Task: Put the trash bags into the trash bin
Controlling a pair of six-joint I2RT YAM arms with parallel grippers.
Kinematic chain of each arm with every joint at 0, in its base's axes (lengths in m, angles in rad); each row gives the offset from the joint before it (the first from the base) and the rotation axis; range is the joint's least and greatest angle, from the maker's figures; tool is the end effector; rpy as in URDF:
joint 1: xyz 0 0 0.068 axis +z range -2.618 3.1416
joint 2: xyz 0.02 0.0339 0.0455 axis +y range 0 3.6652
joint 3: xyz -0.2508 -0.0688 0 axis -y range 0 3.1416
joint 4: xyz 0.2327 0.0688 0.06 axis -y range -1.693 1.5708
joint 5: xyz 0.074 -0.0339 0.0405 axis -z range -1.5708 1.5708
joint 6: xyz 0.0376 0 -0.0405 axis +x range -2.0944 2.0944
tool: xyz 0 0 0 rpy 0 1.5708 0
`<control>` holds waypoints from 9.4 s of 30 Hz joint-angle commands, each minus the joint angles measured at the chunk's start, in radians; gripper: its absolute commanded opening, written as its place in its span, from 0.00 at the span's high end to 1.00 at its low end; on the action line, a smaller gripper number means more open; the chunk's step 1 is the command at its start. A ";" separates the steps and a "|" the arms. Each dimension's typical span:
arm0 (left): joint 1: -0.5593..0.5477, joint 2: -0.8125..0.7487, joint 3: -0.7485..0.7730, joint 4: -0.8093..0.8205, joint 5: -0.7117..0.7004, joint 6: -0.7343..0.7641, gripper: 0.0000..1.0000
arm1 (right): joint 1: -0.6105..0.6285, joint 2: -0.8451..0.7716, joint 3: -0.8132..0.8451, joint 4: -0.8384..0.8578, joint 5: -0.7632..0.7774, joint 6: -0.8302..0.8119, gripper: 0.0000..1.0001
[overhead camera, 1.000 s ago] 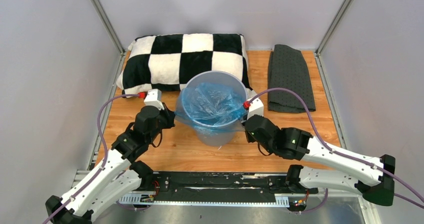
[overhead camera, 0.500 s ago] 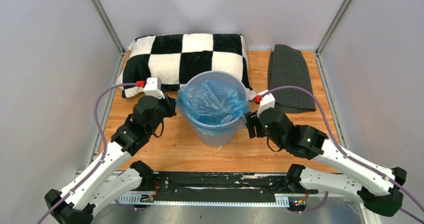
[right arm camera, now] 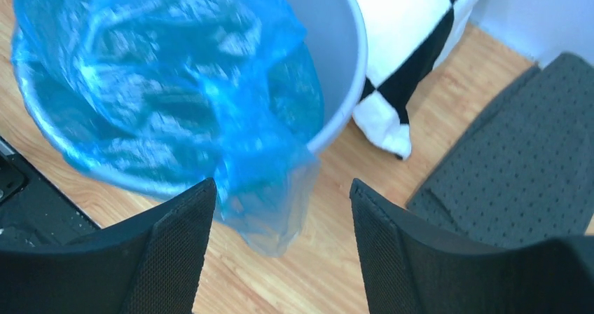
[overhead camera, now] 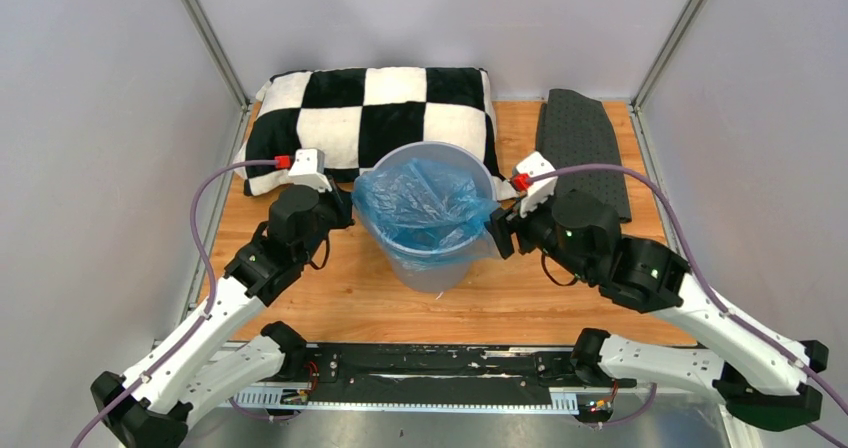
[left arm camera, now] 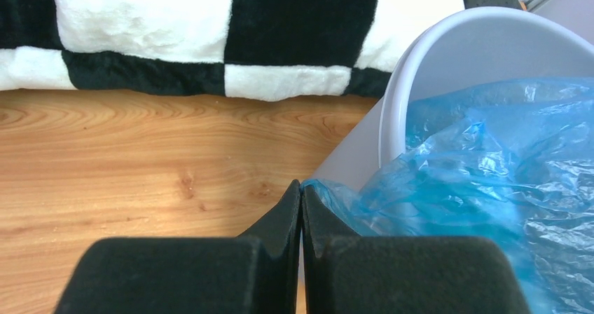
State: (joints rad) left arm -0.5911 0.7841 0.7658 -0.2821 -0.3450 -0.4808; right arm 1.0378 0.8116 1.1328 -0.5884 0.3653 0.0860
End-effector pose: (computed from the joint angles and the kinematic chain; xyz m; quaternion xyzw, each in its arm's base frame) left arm 0.1571 -0.0901 0.3140 -0.0580 0.7974 -0.1797 0.5731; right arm 0.0901 0.1262 0.3970 -0.2602 0.7454 0.1956 0.5817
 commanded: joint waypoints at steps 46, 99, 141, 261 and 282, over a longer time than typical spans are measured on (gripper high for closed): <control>0.088 0.371 0.223 0.149 -0.039 0.101 1.00 | -0.266 0.531 0.513 0.053 -0.435 -0.325 0.29; 0.128 0.358 0.132 0.140 0.052 0.046 1.00 | -0.447 0.962 0.926 -0.299 -0.183 -0.092 1.00; 0.131 0.269 0.063 0.078 0.131 -0.016 1.00 | -0.342 0.528 0.529 -0.086 -0.315 0.356 0.39; 0.188 0.429 0.121 0.131 0.078 0.024 1.00 | -0.219 0.181 -0.356 0.048 -0.107 0.425 1.00; 0.189 0.646 0.229 0.150 0.056 0.048 1.00 | -0.189 0.102 -0.224 -0.027 -0.154 0.411 1.00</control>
State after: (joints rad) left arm -0.4183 1.3678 1.0000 -0.0540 -0.1932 -0.4664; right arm 0.8185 0.9123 0.8684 -0.4606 0.2501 0.5014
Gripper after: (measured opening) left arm 0.001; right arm 0.001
